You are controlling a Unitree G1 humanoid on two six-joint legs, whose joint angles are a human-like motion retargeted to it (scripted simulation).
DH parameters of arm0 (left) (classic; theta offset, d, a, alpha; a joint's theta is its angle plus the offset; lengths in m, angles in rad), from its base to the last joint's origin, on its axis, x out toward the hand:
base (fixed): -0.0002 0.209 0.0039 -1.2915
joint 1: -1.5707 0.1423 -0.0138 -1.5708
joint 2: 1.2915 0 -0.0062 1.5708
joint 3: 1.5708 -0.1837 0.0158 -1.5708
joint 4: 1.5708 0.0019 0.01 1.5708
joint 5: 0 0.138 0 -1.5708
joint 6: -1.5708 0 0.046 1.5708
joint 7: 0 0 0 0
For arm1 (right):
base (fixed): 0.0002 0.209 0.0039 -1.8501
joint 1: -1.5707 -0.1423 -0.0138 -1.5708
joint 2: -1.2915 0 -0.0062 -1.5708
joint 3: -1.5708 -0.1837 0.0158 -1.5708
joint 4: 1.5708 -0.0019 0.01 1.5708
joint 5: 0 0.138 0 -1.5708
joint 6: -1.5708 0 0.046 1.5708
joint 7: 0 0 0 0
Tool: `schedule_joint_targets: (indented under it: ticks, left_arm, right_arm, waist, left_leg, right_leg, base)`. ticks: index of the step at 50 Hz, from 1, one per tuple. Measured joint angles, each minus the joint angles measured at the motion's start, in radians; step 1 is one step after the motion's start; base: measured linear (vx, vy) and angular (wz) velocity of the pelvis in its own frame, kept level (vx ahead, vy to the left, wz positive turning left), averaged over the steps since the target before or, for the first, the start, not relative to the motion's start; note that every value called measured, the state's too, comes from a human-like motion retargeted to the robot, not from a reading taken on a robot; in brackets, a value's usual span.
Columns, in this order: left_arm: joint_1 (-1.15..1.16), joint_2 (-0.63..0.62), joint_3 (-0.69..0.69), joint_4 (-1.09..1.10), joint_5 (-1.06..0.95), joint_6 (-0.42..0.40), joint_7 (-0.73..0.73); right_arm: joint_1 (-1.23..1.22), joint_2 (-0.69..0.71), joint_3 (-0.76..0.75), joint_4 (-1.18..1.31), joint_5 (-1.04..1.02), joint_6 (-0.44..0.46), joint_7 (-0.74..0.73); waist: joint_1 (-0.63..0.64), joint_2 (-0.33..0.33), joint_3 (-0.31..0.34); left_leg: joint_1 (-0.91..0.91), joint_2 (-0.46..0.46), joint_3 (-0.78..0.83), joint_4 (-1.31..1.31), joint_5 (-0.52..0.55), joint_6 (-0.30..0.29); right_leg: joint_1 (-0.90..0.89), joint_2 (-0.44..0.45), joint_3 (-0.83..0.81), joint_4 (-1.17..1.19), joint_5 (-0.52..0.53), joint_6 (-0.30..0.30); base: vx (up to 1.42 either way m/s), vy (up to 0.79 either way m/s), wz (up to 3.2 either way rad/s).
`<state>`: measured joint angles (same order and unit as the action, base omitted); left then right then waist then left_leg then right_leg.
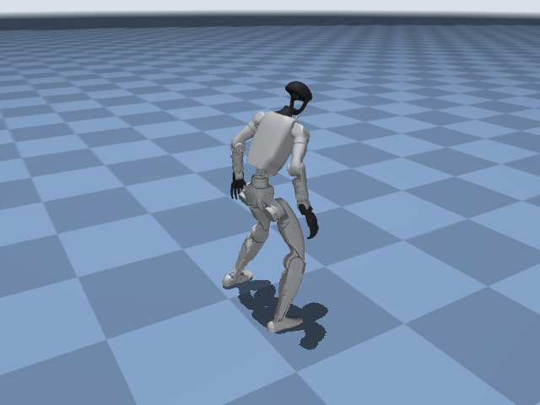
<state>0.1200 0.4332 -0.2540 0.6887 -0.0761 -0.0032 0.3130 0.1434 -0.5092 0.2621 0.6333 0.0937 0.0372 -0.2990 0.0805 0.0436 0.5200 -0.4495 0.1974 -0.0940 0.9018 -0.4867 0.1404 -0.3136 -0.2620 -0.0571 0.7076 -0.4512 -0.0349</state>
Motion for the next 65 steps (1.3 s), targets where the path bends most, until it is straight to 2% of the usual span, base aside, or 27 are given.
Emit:
schedule_joint_targets:
  ticks: [2,5,8,10,12,13,15,17,18,20,25,28,30,32,33,34,35,37,39,40,42,45,48,50,55,60,65]
  left_arm:
    - [-0.028,0.005,-0.034,0.005,0.012,0.012,0.029]
    - [-0.081,0.007,-0.074,0.066,0.084,0.029,0.056]
    - [-0.071,0.006,-0.076,0.077,0.072,0.008,0.101]
    - [-0.019,0.026,-0.067,0.037,0.090,-0.009,0.104]
    - [0.092,0.062,-0.040,-0.021,0.152,-0.020,0.061]
    - [0.153,0.075,-0.014,-0.041,0.175,-0.022,0.026]
    - [0.261,0.074,0.050,-0.043,0.184,-0.024,-0.044]
    - [0.311,0.044,0.114,0.012,0.139,-0.018,-0.074]
    - [0.312,0.037,0.133,0.047,0.110,-0.015,-0.076]
    - [0.284,0.045,0.159,0.098,0.073,-0.009,-0.063]
    - [0.071,0.167,0.105,0.155,0.008,-0.038,-0.022]
    - [-0.017,0.248,0.055,0.077,-0.022,-0.053,0.001]
    - [-0.061,0.299,0.048,0.000,-0.026,-0.055,0.011]
    - [-0.109,0.332,0.048,-0.073,-0.018,-0.048,0.028]
    - [-0.136,0.338,0.047,-0.101,-0.008,-0.039,0.045]
    - [-0.163,0.339,0.052,-0.116,0.007,-0.025,0.063]
    - [-0.191,0.338,0.062,-0.125,0.024,-0.009,0.083]
    - [-0.199,0.289,0.097,-0.091,0.009,0.015,0.124]
    - [-0.187,0.192,0.127,-0.023,-0.079,0.033,0.157]
    - [-0.189,0.139,0.141,0.016,-0.147,0.043,0.176]
    - [-0.168,0.062,0.146,0.051,-0.242,0.036,0.180]
    - [-0.098,0.031,0.142,0.037,-0.155,0.018,0.154]
    - [0.011,0.024,0.184,0.005,-0.063,0.006,0.141]
    - [0.072,-0.003,0.221,-0.003,-0.109,-0.007,0.128]
    - [0.097,-0.067,0.249,0.085,-0.237,-0.002,0.123]
    - [0.011,-0.062,0.183,0.314,0.038,0.029,0.061]
    - [0.017,-0.053,0.143,0.315,0.089,0.016,0.027]
  right_arm:
    - [-0.055,-0.009,0.015,0.024,-0.011,0.009,-0.065]
    - [-0.186,-0.030,0.045,0.106,-0.074,0.034,-0.137]
    - [-0.223,-0.054,0.030,0.057,-0.088,0.018,-0.202]
    - [-0.151,-0.078,0.001,-0.062,-0.069,-0.010,-0.213]
    - [-0.036,-0.081,-0.024,-0.170,-0.067,-0.031,-0.148]
    - [0.012,-0.075,-0.034,-0.205,-0.068,-0.033,-0.094]
    - [0.092,-0.049,-0.054,-0.246,-0.067,-0.031,0.012]
    - [0.151,-0.023,-0.060,-0.266,-0.069,-0.023,0.052]
    - [0.183,-0.018,-0.064,-0.275,-0.073,-0.020,0.052]
    - [0.218,-0.025,-0.057,-0.278,-0.097,-0.014,0.035]
    - [0.201,-0.052,-0.040,-0.247,-0.051,-0.022,0.047]
    - [0.224,-0.086,-0.066,-0.286,0.017,-0.031,0.070]
    - [0.241,-0.126,-0.091,-0.340,0.041,-0.033,0.085]
    - [0.255,-0.177,-0.128,-0.399,0.060,-0.031,0.088]
    - [0.260,-0.200,-0.150,-0.420,0.073,-0.030,0.084]
    - [0.251,-0.214,-0.170,-0.425,0.094,-0.029,0.078]
    - [0.235,-0.223,-0.188,-0.424,0.119,-0.029,0.072]
    - [0.162,-0.216,-0.172,-0.350,0.146,-0.017,0.027]
    - [0.064,-0.181,-0.113,-0.240,0.144,0.008,-0.027]
    - [0.002,-0.154,-0.078,-0.177,0.143,0.021,-0.063]
    - [-0.050,-0.115,-0.050,-0.139,0.111,0.026,-0.085]
    - [-0.038,-0.059,-0.077,-0.185,0.053,0.011,-0.068]
    - [0.023,-0.011,-0.130,-0.228,0.045,-0.015,-0.047]
    - [0.065,0.005,-0.166,-0.246,0.063,-0.025,-0.053]
    - [0.032,-0.019,-0.147,-0.169,0.045,-0.011,-0.151]
    - [-0.037,-0.045,-0.079,0.003,-0.004,-0.008,-0.103]
    - [-0.017,-0.043,-0.081,0.091,-0.006,-0.012,-0.057]
  waist:
    - [0.009,0.010,0.000]
    - [0.009,0.018,0.000]
    - [0.066,0.011,-0.005]
    - [0.139,0.010,-0.040]
    - [0.197,-0.002,-0.143]
    - [0.207,-0.010,-0.193]
    - [0.184,-0.015,-0.290]
    - [0.119,-0.012,-0.362]
    - [0.091,-0.013,-0.389]
    - [0.049,-0.038,-0.421]
    - [-0.023,-0.150,-0.399]
    - [-0.032,-0.195,-0.355]
    - [-0.032,-0.196,-0.314]
    - [-0.028,-0.204,-0.242]
    - [-0.027,-0.227,-0.191]
    - [-0.025,-0.220,-0.136]
    - [-0.022,-0.198,-0.079]
    - [0.007,-0.146,-0.010]
    - [0.019,-0.133,0.000]
    - [0.020,-0.132,0.000]
    - [0.021,-0.125,-0.002]
    - [0.046,-0.141,-0.017]
    - [0.063,-0.164,-0.107]
    - [0.074,-0.162,-0.172]
    - [0.099,-0.125,-0.237]
    - [0.121,-0.096,-0.258]
    - [0.114,-0.065,-0.302]
  left_leg:
    - [-0.125,0.000,-0.055,0.186,-0.095,0.015]
    - [-0.235,-0.034,-0.131,0.346,-0.160,0.039]
    - [-0.175,-0.085,-0.141,0.320,-0.163,0.036]
    - [-0.050,-0.123,-0.119,0.178,-0.111,0.041]
    - [0.082,-0.168,-0.102,-0.063,0.050,0.031]
    - [0.157,-0.194,-0.107,-0.207,0.176,0.016]
    - [0.283,-0.224,-0.135,-0.482,0.492,-0.073]
    - [0.356,-0.209,-0.117,-0.673,0.737,-0.217]
    - [0.376,-0.200,-0.074,-0.725,0.779,-0.271]
    - [0.394,-0.191,0.043,-0.765,0.723,-0.313]
    - [0.368,-0.150,0.197,-0.783,0.435,-0.279]
    - [0.356,-0.106,0.277,-0.820,0.288,-0.286]
    - [0.351,-0.038,0.343,-0.827,0.217,-0.314]
    - [0.328,-0.026,0.339,-0.760,0.247,-0.258]
    - [0.285,-0.068,0.300,-0.650,0.273,-0.172]
    - [0.192,-0.064,0.240,-0.440,0.250,-0.112]
    - [0.074,-0.038,0.169,-0.180,0.203,-0.065]
    - [-0.027,0.018,0.088,0.098,0.099,-0.103]
    - [-0.037,0.025,0.059,0.147,0.047,-0.094]
    - [-0.033,0.021,0.049,0.133,0.047,-0.075]
    - [0.008,0.003,0.042,0.030,0.104,-0.066]
    - [0.134,-0.033,0.081,-0.240,0.236,-0.073]
    - [0.222,-0.071,0.124,-0.521,0.376,-0.115]
    - [0.258,-0.087,0.125,-0.652,0.417,-0.143]
    - [0.315,-0.090,0.120,-0.765,0.395,-0.152]
    - [0.330,-0.088,0.127,-0.765,0.383,-0.184]
    - [0.342,-0.081,0.113,-0.788,0.387,-0.188]
  right_leg:
    - [-0.126,-0.005,-0.004,0.216,-0.097,-0.024]
    - [-0.164,-0.032,-0.039,0.333,-0.189,-0.064]
    - [-0.042,-0.093,-0.110,0.270,-0.156,-0.031]
    - [0.104,-0.133,-0.171,0.130,-0.025,-0.019]
    - [0.212,-0.164,-0.227,-0.034,0.261,-0.051]
    - [0.262,-0.168,-0.243,-0.121,0.440,-0.076]
    - [0.334,-0.110,-0.184,-0.269,0.731,-0.078]
    - [0.373,0.021,-0.031,-0.352,0.788,0.005]
    - [0.382,0.064,0.005,-0.372,0.774,0.043]
    - [0.370,0.079,-0.030,-0.396,0.740,0.101]
    - [0.281,0.035,-0.127,-0.540,0.532,0.221]
    - [0.202,0.034,-0.058,-0.600,0.378,0.291]
    - [0.152,0.072,0.003,-0.620,0.286,0.297]
    - [0.125,0.051,0.058,-0.611,0.312,0.297]
    - [0.118,-0.011,0.082,-0.585,0.368,0.297]
    - [0.093,-0.025,0.086,-0.488,0.386,0.235]
    - [0.060,-0.014,0.079,-0.357,0.384,0.143]
    - [-0.044,0.023,0.059,-0.013,0.232,0.010]
    - [-0.072,0.020,0.032,0.107,0.147,-0.027]
    - [-0.066,0.017,0.015,0.108,0.133,-0.049]
    - [-0.011,0.010,-0.019,0.010,0.186,-0.052]
    - [0.099,-0.015,-0.064,-0.215,0.318,0.012]
    - [0.163,-0.026,-0.071,-0.420,0.374,0.089]
    - [0.180,-0.021,-0.056,-0.498,0.365,0.119]
    - [0.180,-0.029,-0.057,-0.499,0.347,0.148]
    - [0.190,-0.042,-0.088,-0.487,0.346,0.177]
    - [0.211,-0.035,-0.116,-0.504,0.348,0.169]
  base:
    - [-0.02,0.08,0.44]
    - [0.11,0.17,0.84]
    - [0.40,0.28,1.08]
    - [0.66,0.41,1.24]
    - [0.78,0.52,1.55]
    - [0.79,0.57,2.06]
    - [0.76,0.53,2.67]
    - [0.68,0.40,3.29]
    - [0.63,0.32,3.36]
    - [0.59,0.24,3.18]
    - [0.53,0.07,3.03]
    - [0.53,-0.10,2.64]
    - [0.49,-0.29,2.37]
    - [0.41,-0.16,2.26]
    - [0.31,0.00,2.18]
    - [0.25,0.00,2.05]
    - [0.24,-0.12,1.47]
    - [0.28,-0.18,0.73]
    - [0.31,-0.16,0.44]
    - [0.28,-0.13,0.52]
    - [0.24,-0.10,0.53]
    - [0.21,-0.08,0.29]
    - [0.20,-0.08,0.29]
    - [0.19,-0.05,0.35]
    - [0.15,-0.04,0.11]
    - [0.12,-0.08,0.00]
    - [0.15,-0.06,0.14]
